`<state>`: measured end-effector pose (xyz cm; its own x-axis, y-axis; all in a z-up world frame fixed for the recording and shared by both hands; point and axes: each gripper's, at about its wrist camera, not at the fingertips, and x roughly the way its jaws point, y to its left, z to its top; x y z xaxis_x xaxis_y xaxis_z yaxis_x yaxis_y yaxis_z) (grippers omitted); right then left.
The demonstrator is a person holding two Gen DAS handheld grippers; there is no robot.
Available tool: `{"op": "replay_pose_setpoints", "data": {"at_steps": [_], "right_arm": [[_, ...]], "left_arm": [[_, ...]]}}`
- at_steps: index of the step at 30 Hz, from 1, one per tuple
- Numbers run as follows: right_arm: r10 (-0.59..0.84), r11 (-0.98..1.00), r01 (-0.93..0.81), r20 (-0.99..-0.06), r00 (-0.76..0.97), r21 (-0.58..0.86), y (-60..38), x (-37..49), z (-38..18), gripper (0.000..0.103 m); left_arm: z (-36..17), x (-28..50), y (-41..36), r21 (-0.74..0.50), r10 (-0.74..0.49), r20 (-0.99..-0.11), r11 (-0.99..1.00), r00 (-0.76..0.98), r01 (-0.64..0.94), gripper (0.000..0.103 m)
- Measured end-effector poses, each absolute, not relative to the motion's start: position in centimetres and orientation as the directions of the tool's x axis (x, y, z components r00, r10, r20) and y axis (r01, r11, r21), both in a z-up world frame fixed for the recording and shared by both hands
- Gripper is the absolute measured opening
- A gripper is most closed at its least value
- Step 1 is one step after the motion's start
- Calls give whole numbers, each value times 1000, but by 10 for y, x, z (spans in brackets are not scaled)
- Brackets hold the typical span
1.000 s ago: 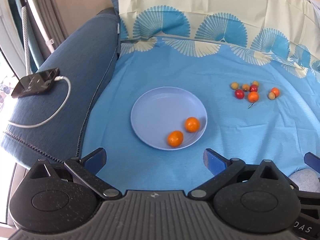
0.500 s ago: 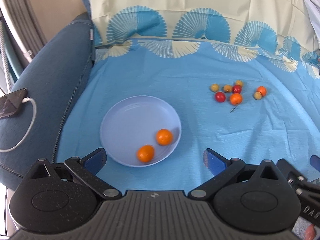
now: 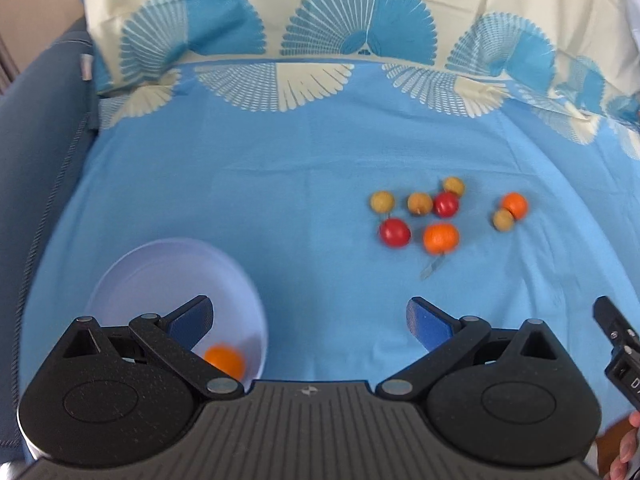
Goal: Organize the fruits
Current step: 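Grasp a red cherry tomato with the left tool while the right tool grasps a tangerine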
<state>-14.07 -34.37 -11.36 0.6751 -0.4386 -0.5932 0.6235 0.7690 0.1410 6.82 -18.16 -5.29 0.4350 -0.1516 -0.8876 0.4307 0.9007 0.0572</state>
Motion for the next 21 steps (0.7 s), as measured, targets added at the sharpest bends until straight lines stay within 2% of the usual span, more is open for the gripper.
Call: {"op": "replay_pose_setpoints", "data": {"at_steps": [4, 12, 17, 18, 20, 21], "right_arm": [[-416, 777, 610, -601, 683, 156, -379, -101, -136, 102], [-328, 741, 628, -688, 648, 238, -433, -15, -188, 102], [-292, 725, 629, -702, 650, 280, -458, 20, -203, 100], [-283, 722, 627, -703, 653, 292, -461, 25, -205, 94], [-253, 712, 631, -725, 640, 309, -467, 32, -209, 72], [-240, 714, 635, -748, 618, 296, -466, 35, -213, 50]], "left_arm": [[-81, 104, -214, 42, -134, -909, 912, 394, 408, 103], [-138, 151, -257, -7, -129, -946, 925, 298, 380, 103], [-154, 166, -264, -54, -142, -957, 943, 253, 327, 103], [-156, 167, -265, -58, -145, -957, 943, 251, 327, 103], [-160, 168, -268, -75, -157, -959, 943, 237, 324, 99], [-161, 169, -268, -90, -168, -958, 946, 231, 313, 90]]}}
